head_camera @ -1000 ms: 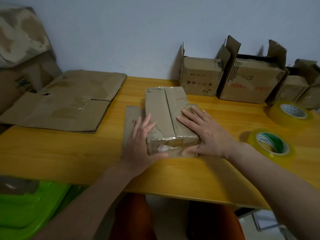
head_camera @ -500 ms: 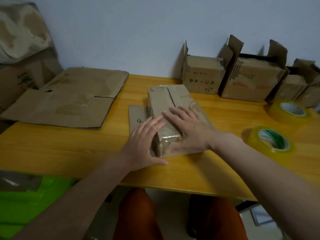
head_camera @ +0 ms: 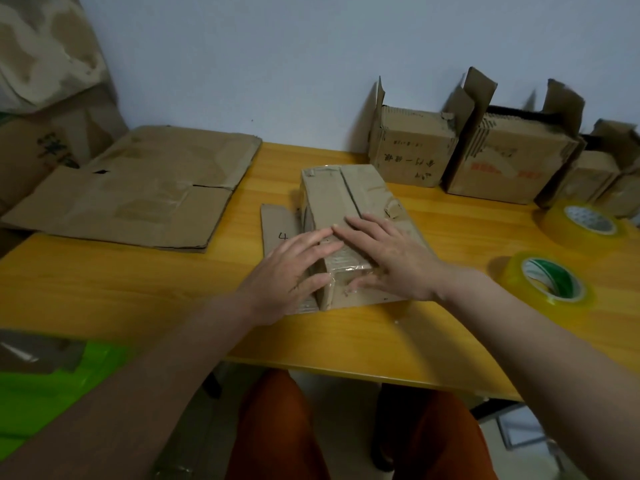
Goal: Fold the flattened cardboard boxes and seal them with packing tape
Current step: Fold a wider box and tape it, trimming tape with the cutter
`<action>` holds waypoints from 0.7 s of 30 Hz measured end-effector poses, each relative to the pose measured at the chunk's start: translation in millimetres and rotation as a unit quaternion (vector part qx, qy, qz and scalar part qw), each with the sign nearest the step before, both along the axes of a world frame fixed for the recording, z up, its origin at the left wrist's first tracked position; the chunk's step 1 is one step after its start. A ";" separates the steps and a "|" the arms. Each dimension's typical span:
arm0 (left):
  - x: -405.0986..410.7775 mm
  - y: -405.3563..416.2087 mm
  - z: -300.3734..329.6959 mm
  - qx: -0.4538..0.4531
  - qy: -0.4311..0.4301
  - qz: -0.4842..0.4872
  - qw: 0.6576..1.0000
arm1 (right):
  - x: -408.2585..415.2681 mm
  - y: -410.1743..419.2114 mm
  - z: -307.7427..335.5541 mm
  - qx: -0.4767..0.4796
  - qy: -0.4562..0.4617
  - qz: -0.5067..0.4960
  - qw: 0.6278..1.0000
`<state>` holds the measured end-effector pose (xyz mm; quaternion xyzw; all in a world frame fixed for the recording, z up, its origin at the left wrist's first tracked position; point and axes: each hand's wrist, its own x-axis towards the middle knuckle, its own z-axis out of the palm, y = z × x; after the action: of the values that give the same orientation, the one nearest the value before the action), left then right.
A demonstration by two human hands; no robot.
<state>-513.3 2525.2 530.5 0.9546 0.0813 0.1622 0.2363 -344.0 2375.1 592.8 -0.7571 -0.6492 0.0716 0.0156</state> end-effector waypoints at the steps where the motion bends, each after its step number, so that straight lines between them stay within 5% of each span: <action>1: 0.2 -0.7 -1.3 -0.006 -0.007 0.000 1.000 | -1.8 0.8 3.4 -0.013 0.038 -0.016 0.999; 4: 3.2 -4.6 -7.2 -0.002 -0.043 0.004 0.999 | -15.1 8.8 7.5 0.005 0.110 -0.061 0.992; 10: 9.8 -12.8 -17.0 -0.001 -0.092 0.034 0.995 | -23.1 16.1 -8.3 0.082 -0.006 -0.036 0.996; 17: 5.8 -11.6 -13.2 -0.005 -0.092 0.021 0.996 | -4.2 3.8 -12.1 0.065 -0.088 -0.026 0.994; 21: 20.8 -19.9 10.5 0.056 -0.118 0.113 0.985 | 10.2 -3.4 -8.7 0.059 -0.107 -0.030 0.992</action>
<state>-492.5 2505.3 541.0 0.9251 0.1506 0.3041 0.1704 -333.8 2371.7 584.1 -0.7774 -0.6271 -0.0485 -0.0066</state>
